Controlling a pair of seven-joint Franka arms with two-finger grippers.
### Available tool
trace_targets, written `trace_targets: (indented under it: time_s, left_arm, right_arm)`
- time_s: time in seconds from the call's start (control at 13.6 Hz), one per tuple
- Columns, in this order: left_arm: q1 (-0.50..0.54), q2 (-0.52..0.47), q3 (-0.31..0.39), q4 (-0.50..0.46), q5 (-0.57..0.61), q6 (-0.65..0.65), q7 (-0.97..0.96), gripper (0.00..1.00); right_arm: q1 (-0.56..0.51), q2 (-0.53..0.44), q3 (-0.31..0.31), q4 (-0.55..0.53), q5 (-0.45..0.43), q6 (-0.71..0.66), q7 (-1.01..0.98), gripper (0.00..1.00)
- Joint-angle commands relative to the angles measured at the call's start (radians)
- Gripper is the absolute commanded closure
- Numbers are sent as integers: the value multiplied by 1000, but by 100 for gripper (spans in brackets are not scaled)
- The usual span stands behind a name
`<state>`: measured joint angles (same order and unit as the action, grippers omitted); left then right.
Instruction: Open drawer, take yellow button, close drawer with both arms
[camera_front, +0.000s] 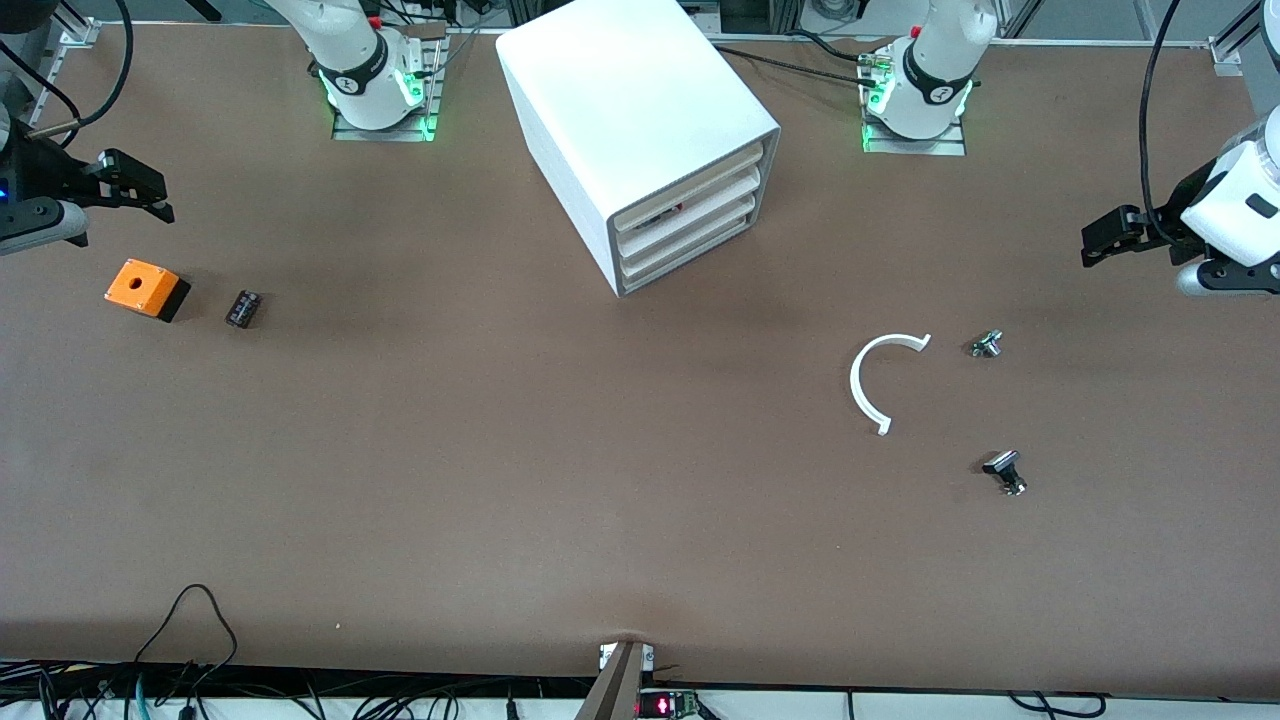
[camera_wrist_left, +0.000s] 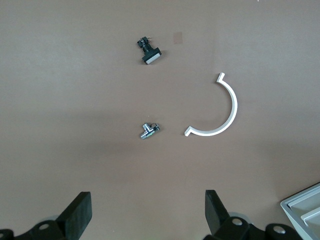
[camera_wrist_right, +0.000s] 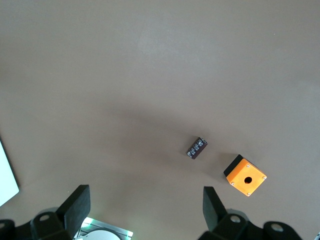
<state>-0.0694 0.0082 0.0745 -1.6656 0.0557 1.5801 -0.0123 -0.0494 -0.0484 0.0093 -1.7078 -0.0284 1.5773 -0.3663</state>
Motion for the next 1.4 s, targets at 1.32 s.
trace_targets:
  time_s: [1.32]
  left_arm:
    - [10, 27, -10, 50, -13, -40, 26, 0]
  right_arm:
    - [19, 104, 8, 86, 15, -8, 0, 0]
